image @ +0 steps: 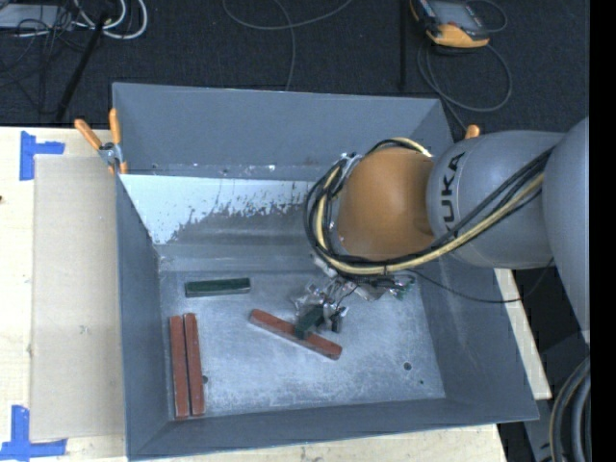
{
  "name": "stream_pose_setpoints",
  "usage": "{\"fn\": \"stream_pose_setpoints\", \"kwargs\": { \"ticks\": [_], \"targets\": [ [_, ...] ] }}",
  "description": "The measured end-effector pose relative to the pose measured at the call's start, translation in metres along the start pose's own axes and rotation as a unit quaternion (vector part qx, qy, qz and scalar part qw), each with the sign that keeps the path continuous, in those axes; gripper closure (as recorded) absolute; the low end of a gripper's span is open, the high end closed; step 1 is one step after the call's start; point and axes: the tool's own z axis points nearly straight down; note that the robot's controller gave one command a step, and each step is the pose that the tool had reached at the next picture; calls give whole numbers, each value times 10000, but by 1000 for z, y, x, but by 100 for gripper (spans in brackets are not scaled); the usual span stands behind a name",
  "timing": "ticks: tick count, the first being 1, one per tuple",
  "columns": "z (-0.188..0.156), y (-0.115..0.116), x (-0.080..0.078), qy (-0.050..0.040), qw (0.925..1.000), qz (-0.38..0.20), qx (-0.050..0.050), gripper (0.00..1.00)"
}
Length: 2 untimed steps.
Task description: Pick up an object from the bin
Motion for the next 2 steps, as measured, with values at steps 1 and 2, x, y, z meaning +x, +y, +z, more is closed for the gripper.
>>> {"fn": "stream_pose_setpoints", "kwargs": {
  "ticks": [1,2],
  "targets": [
    [-108,4,3,-28,10000,57,39,100],
    [-103,5,5,-4,10000,61,8,100]
  ]
}}
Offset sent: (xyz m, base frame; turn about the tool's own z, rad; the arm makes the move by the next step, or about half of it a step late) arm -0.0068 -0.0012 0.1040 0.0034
